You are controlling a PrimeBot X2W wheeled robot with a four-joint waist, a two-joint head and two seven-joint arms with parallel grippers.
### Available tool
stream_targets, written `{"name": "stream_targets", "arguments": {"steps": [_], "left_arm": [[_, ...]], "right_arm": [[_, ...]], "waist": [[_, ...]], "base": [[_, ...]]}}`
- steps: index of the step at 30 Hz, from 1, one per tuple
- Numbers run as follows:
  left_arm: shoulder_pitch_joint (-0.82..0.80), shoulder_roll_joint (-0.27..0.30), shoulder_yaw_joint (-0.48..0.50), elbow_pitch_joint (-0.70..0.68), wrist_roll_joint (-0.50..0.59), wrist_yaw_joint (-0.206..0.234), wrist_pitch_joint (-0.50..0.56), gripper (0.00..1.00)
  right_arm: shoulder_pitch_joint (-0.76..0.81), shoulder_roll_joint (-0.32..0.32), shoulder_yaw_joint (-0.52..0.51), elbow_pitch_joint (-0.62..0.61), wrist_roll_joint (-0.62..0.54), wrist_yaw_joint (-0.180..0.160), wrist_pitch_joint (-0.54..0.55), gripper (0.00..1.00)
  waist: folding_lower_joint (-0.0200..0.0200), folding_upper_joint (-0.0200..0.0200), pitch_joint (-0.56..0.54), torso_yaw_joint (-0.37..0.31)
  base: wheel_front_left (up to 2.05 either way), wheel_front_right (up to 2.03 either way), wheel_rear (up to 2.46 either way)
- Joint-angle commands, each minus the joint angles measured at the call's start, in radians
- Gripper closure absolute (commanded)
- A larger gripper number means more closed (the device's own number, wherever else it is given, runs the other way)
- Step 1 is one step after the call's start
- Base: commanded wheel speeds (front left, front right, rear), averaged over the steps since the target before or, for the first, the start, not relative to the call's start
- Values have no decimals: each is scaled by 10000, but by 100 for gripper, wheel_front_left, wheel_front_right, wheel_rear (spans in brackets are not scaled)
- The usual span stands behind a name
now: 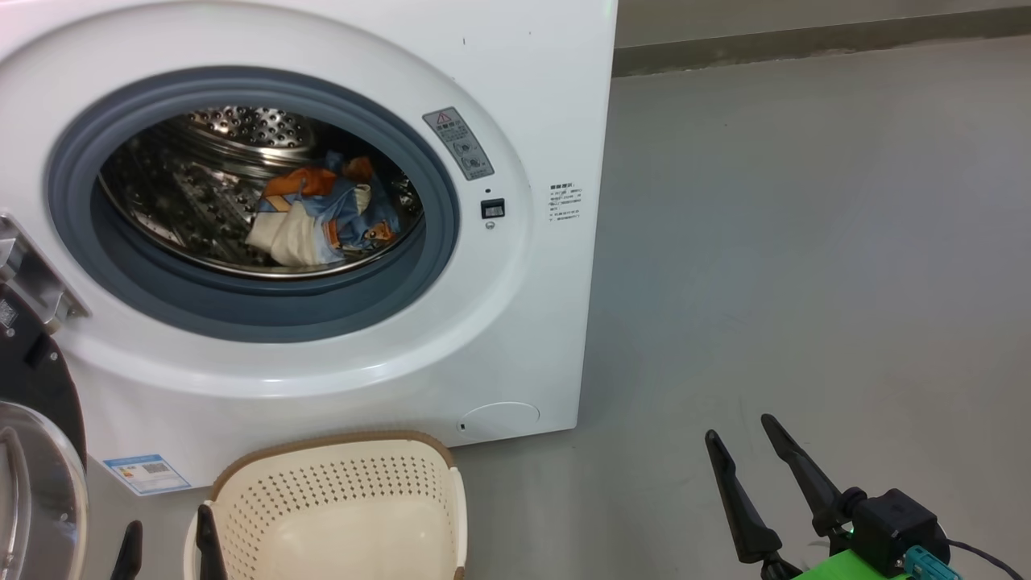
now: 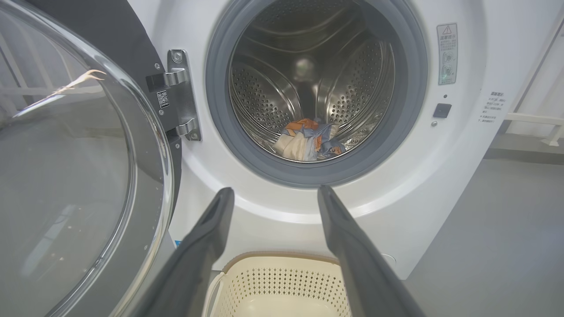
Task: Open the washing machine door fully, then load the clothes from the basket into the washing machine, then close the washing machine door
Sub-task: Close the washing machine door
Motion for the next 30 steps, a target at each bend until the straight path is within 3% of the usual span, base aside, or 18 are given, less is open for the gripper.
{"name": "stream_targets", "arguments": {"steps": [1, 30], "left_arm": [[-195, 128, 294, -194, 65, 60, -59, 0], [-320, 90, 203, 39, 44, 26, -62, 0]], "right_arm": [[-2, -41, 198, -232, -34, 14, -49, 0], [80, -155, 101, -196, 13, 14, -49, 0]], "waist": [[0, -1, 2, 12], [0, -1, 65, 214]], "base": [[0, 0, 0], [-5, 5, 0]]}}
